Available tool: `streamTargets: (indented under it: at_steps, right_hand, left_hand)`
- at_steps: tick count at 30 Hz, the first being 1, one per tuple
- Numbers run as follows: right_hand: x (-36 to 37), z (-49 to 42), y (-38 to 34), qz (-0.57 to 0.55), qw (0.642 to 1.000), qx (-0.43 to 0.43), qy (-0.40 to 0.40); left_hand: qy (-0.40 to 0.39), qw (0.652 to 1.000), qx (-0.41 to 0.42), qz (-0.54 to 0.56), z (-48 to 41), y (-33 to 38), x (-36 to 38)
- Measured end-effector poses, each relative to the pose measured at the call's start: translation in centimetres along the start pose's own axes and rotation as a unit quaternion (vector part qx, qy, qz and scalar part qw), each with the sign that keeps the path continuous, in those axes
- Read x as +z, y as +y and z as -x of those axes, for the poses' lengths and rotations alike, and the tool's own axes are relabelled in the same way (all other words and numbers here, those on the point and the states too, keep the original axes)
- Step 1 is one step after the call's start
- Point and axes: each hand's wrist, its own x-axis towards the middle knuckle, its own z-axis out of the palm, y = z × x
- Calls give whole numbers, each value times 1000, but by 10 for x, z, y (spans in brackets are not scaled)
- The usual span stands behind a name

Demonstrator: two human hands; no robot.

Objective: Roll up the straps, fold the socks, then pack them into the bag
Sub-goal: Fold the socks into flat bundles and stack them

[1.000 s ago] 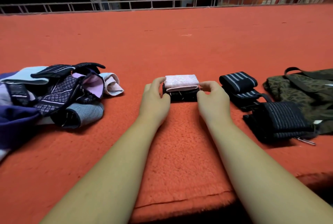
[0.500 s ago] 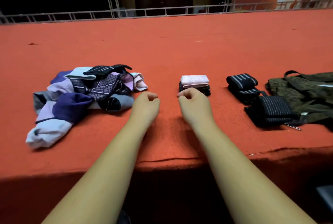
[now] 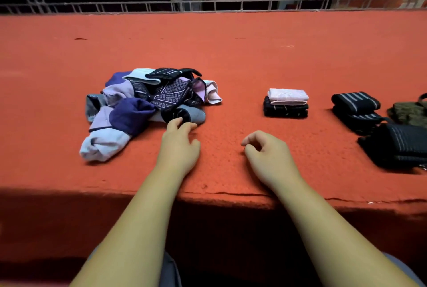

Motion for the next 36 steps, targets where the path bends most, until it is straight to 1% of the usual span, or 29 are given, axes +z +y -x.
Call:
streamTargets:
  at_steps: [2, 4, 7, 9, 10, 12, 14, 15, 16, 17, 20, 22, 24, 27, 31, 33, 36]
  right_hand:
    - [1, -1, 2, 2, 1000, 2, -7]
    - [1, -2, 3, 2, 1000, 1, -8]
    - [3, -5, 6, 2, 1000, -1, 0]
    - [3, -6, 7, -21, 1000, -11, 10]
    - [3, -6, 7, -37, 999, -19, 10]
    - [1, -4, 5, -66, 997, -25, -11]
    - [0, -1, 2, -59, 998, -27, -27]
    - [-1, 0, 1, -53, 998, -25, -30]
    - [-1, 0, 0, -52, 998, -19, -29]
    - [-1, 0, -1, -54, 998, -13, -26]
    - [0, -2, -1, -31, 999, -1, -17]
    - [0, -2, -1, -10, 1000, -5, -19]
    - [1, -2, -1, -7, 1000, -5, -17]
    - [2, -4, -1, -10, 1000, 5, -12]
    - [3, -5, -1, -2, 1000, 16, -6]
    - [3, -4, -1, 5, 1000, 23, -8]
    - [3, -5, -1, -15, 999, 35, -5]
  left_hand:
    - [-5, 999, 19, -28, -4, 0, 3]
    - [7, 998, 55, -25, -8, 2, 4]
    - [63, 993, 96, 37, -7, 12, -2]
    - [80, 984, 131, 90, 1, 25, -6]
    - [72, 979, 145, 122, 6, 31, -8]
    - [29, 969, 143, 197, 16, 41, -8]
    - [-17, 946, 132, 295, 24, 48, -8]
    - [-27, 933, 131, 333, 26, 50, -8]
    - [-20, 927, 128, 351, 27, 51, -8]
    - [-2, 928, 123, 351, 27, 50, -8]
    - [44, 949, 84, 301, 23, 47, -7]
    - [49, 969, 95, 223, 20, 44, -4]
    - [39, 980, 134, 143, 18, 44, -2]
    - [30, 977, 196, 85, 17, 44, 4]
    - [16, 970, 242, 33, 12, 42, 12]
    - [19, 964, 264, 32, 11, 41, 15]
    - [38, 957, 283, 54, 13, 42, 15]
